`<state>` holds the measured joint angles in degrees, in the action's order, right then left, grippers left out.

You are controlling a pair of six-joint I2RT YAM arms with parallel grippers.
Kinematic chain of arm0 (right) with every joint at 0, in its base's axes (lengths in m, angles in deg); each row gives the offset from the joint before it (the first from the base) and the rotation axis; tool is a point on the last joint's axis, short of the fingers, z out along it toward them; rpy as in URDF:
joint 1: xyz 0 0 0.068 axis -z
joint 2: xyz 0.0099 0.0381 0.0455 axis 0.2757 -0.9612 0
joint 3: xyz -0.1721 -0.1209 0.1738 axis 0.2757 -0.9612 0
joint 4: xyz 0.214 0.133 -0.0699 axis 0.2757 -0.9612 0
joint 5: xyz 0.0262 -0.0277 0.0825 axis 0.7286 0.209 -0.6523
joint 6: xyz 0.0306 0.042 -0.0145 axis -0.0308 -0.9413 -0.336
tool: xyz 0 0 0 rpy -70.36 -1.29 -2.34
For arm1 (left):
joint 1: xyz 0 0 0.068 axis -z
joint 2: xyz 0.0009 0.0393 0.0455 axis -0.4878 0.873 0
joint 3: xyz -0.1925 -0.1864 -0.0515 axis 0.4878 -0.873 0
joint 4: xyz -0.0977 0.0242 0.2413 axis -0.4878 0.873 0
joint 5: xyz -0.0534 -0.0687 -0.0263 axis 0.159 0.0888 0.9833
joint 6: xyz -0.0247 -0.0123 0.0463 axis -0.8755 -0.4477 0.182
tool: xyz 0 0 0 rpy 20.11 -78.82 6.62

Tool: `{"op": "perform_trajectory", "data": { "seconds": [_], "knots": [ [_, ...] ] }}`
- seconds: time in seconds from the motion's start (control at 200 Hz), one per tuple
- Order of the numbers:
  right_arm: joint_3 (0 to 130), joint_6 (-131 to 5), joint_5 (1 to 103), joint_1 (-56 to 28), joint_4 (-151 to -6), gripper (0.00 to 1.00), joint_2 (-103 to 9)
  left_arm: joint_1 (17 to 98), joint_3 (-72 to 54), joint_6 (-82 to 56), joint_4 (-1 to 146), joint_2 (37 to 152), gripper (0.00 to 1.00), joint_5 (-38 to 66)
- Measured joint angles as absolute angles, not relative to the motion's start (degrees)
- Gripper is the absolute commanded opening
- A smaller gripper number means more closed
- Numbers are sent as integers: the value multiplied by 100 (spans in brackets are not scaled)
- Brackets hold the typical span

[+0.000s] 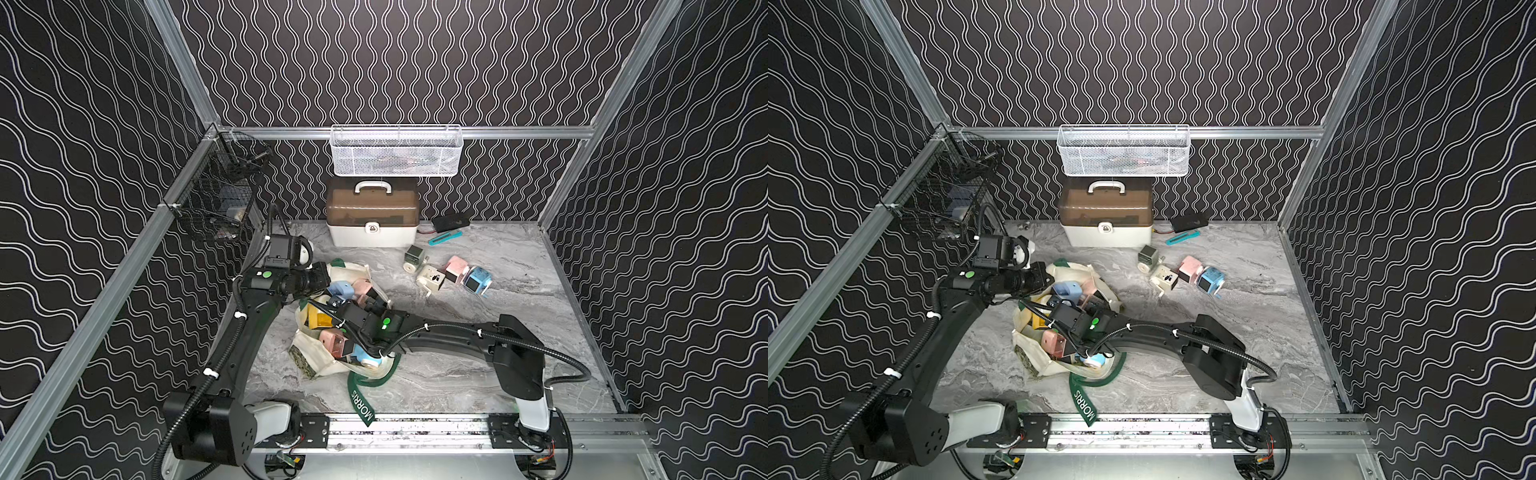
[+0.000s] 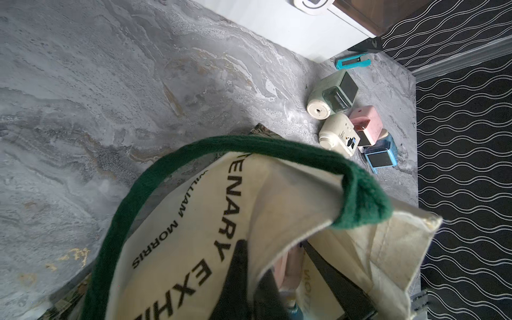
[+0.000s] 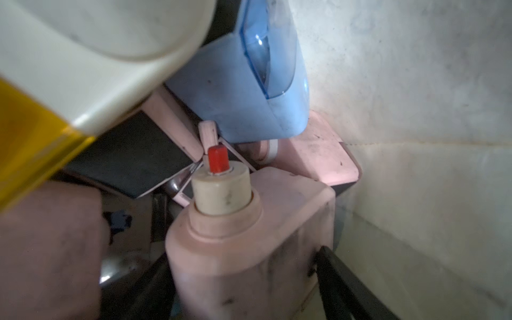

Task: Take out the pencil sharpeners from the tote bags
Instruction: Pick up the pencil sharpener from the canvas bag.

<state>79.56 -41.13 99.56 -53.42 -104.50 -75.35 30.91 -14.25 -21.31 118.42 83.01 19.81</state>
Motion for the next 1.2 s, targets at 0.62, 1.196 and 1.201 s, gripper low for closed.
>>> {"op": "perform_trajectory", "data": {
  "seconds": [0.62,1.196,1.201],
  "knots": [
    [7005,-4438,9882,-5231,-9702,61,-6728,3072,-1447,-2131,11691,8253,0,1988],
    [6727,-4930,8557,-4761,-9425,86,-6451,3072,-1478,-2131,11706,8246,0,2058],
    [6727,-4939,8544,-4750,-9425,87,-6453,3072,-1478,-2131,11706,8246,0,2060]
  ]
}}
